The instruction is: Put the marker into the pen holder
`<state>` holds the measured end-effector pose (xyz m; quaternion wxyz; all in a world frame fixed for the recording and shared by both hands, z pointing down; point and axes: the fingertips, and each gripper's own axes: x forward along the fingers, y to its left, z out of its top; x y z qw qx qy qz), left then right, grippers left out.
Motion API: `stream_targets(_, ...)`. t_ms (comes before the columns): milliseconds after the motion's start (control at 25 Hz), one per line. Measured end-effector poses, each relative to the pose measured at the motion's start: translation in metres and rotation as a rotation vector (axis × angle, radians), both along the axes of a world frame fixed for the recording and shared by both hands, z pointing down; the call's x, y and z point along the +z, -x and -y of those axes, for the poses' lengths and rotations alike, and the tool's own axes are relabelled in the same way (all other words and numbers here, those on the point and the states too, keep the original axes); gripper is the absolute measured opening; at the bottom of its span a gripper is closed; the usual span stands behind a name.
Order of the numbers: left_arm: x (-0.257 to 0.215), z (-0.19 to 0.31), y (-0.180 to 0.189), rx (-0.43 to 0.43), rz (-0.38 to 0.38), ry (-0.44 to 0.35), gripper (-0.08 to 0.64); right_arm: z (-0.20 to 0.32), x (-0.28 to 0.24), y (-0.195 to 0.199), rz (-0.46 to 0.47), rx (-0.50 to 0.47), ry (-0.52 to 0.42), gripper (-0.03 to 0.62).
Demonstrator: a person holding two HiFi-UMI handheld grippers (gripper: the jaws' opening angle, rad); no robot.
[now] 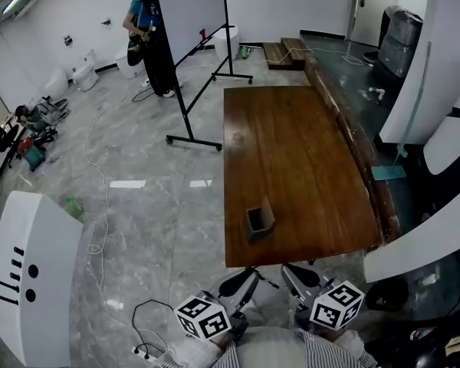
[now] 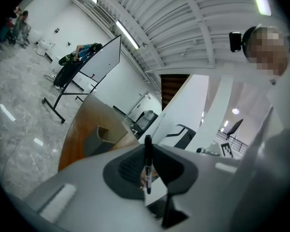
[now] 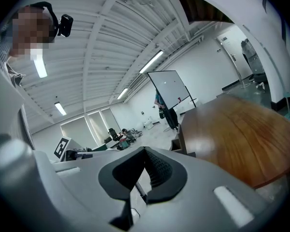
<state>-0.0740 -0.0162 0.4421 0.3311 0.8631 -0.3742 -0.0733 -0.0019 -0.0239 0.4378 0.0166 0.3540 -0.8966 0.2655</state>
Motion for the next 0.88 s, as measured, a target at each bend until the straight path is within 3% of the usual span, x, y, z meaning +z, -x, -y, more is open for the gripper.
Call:
stream_targets(280, 0.012, 0.038, 0.003, 0.022, -0.002, 0.046, 0.048, 0.035, 0.013, 0.009, 0.009, 0.012, 0.050, -0.002)
stream_targets(880, 0.016, 0.070, -0.001, -0.067, -0.016, 0.093, 0.048, 0.067, 0.017, 0.003, 0.007, -0.067, 0.097, -0.002)
